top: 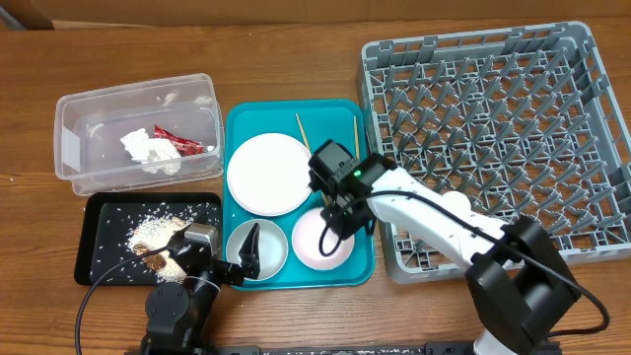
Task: Sort waste into correct bins and load items into the dishwasher
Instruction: 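Lift the pink bowl with the right gripper over the dish rack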
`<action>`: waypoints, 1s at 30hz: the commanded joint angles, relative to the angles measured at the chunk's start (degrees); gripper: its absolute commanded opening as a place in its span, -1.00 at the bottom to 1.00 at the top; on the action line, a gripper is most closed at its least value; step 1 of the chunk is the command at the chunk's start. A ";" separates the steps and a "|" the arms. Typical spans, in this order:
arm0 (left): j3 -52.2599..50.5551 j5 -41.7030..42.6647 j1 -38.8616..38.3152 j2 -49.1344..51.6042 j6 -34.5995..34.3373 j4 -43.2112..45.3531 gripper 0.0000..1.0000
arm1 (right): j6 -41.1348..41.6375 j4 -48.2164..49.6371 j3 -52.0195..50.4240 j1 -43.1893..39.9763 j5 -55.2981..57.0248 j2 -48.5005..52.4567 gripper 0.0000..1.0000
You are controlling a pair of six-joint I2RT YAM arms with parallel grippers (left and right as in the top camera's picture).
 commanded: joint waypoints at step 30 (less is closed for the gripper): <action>-0.33 0.07 0.22 -0.66 0.90 0.26 1.00 | 46.36 -22.10 18.88 -25.68 64.13 -0.59 -0.92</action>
